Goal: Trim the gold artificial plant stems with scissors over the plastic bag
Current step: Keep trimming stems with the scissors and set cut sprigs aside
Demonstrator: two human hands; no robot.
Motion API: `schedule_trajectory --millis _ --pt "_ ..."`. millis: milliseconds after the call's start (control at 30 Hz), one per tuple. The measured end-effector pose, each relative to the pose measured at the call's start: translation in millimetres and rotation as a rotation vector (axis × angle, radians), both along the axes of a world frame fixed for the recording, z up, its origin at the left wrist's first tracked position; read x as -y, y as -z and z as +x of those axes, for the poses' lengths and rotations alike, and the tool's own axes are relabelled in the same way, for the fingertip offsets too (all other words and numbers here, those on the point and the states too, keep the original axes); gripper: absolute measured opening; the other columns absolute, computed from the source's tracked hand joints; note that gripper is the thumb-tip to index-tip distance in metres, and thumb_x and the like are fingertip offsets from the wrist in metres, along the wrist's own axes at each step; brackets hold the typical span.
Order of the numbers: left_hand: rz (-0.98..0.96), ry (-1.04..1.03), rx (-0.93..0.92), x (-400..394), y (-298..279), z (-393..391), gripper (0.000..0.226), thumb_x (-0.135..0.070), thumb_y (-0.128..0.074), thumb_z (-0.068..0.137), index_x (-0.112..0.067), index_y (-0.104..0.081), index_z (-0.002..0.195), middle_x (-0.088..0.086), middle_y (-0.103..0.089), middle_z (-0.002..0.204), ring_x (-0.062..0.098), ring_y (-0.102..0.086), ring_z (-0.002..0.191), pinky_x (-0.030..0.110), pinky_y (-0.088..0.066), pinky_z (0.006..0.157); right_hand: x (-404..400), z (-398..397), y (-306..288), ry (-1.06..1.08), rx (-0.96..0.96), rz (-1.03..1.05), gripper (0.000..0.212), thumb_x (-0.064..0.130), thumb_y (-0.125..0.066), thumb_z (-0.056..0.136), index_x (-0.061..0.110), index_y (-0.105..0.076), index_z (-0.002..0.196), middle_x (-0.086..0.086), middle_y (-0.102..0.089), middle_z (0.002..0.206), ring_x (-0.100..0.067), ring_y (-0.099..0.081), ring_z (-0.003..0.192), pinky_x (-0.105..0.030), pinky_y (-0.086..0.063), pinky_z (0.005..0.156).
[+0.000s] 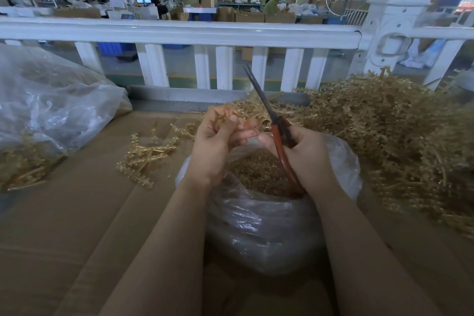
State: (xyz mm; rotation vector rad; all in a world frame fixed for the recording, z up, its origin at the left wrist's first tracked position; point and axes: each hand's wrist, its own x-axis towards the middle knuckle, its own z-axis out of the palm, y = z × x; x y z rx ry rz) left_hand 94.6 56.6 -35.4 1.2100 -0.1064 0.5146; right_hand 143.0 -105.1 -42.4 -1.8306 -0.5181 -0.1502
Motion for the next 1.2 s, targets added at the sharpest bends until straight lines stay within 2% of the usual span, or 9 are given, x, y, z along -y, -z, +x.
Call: schedule_trajectory --millis 67,200,367,500,767,867,1033,1100,1200 --pt "-0.003 0.015 0.002 0.8 0.2 0.4 0.011 -0.005 -0.045 0.103 -0.012 -0.05 0.096 0.001 -0.073 0.075 0.013 -0.074 0.076 0.025 -0.055 0.069 -0.8 -0.1 -1.1 -0.044 -0.039 0.064 0.021 0.039 -0.082 0.081 0.025 -0.071 0.072 0.006 -0.067 0.057 -0.003 -0.06 0.048 -0.017 -0.044 0.045" --pt "-0.02 0.05 -0.038 3.2 -0.7 -0.6 0.014 -0.004 -0.045 0.103 -0.012 -0.052 0.093 0.005 -0.076 0.079 0.016 -0.075 0.075 0.021 -0.055 0.065 -1.9 0.1 -3.7 -0.059 -0.084 0.126 0.018 0.017 -0.078 0.087 0.021 -0.073 0.07 -0.002 -0.071 0.061 0.0 -0.055 0.044 -0.011 -0.04 0.043" --pt "-0.022 0.047 -0.097 2.0 -0.8 -0.2 0.016 0.001 -0.047 0.096 -0.012 -0.054 0.089 0.012 -0.076 0.088 0.019 -0.074 0.075 0.025 -0.054 0.067 1.2 4.2 -2.9 -0.035 -0.078 0.205 0.008 0.017 -0.074 0.09 0.011 -0.072 0.085 -0.018 -0.072 0.082 -0.009 -0.06 0.062 -0.018 -0.048 0.056" --pt "0.007 0.149 -0.135 -1.8 -0.5 -2.3 0.012 -0.006 -0.056 0.073 -0.013 -0.054 0.083 0.012 -0.073 0.084 0.017 -0.069 0.068 0.025 -0.051 0.064 2.9 4.9 -2.2 -0.019 -0.058 0.302 0.005 0.014 -0.074 0.09 0.012 -0.073 0.085 -0.007 -0.074 0.08 -0.011 -0.067 0.076 -0.014 -0.052 0.071" --pt "0.085 -0.085 -0.166 -7.1 2.9 -0.4 0.012 -0.018 -0.069 0.091 -0.014 -0.057 0.09 0.002 -0.063 0.077 0.012 -0.051 0.056 0.025 -0.042 0.053 5.7 3.1 -5.0 -0.059 -0.028 0.356 0.006 0.008 -0.069 0.092 0.003 -0.071 0.09 -0.002 -0.075 0.078 -0.009 -0.07 0.082 -0.013 -0.05 0.08" --pt "0.122 -0.102 -0.18 -5.3 4.9 1.1 0.021 -0.014 -0.072 0.087 -0.016 -0.056 0.101 0.001 -0.062 0.086 0.011 -0.059 0.069 0.023 -0.051 0.062 6.4 2.5 -4.7 -0.07 -0.003 0.332 0.007 0.007 -0.069 0.091 0.008 -0.072 0.084 -0.003 -0.074 0.079 -0.013 -0.071 0.084 -0.015 -0.051 0.083" --pt "0.221 -0.066 -0.191 -4.3 3.6 -2.6 0.043 -0.013 -0.071 0.089 -0.034 -0.061 0.125 -0.007 -0.057 0.132 0.003 -0.053 0.122 0.021 -0.05 0.088 7.9 1.7 -9.4 -0.114 -0.031 0.409 0.022 0.0 -0.068 0.089 0.019 -0.07 0.078 -0.001 -0.072 0.076 -0.007 -0.068 0.071 -0.016 -0.052 0.074" --pt "0.335 0.016 -0.177 -2.4 -0.1 -5.7 0.049 -0.013 -0.068 0.088 -0.04 -0.06 0.128 -0.014 -0.051 0.143 -0.008 -0.048 0.124 0.015 -0.05 0.085 8.3 0.9 -11.4 -0.138 -0.042 0.449 0.032 0.001 -0.068 0.089 0.027 -0.071 0.071 -0.001 -0.071 0.074 0.001 -0.06 0.057 -0.01 -0.047 0.061" --pt "0.468 0.094 -0.204 3.7 -2.9 -5.8 0.052 -0.006 -0.069 0.087 -0.031 -0.057 0.131 -0.013 -0.056 0.137 0.003 -0.05 0.127 0.021 -0.052 0.091 9.0 -2.2 -15.0 -0.181 -0.074 0.483 0.024 0.013 -0.068 0.083 0.032 -0.074 0.068 0.005 -0.066 0.065 0.001 -0.055 0.052 -0.009 -0.044 0.055"
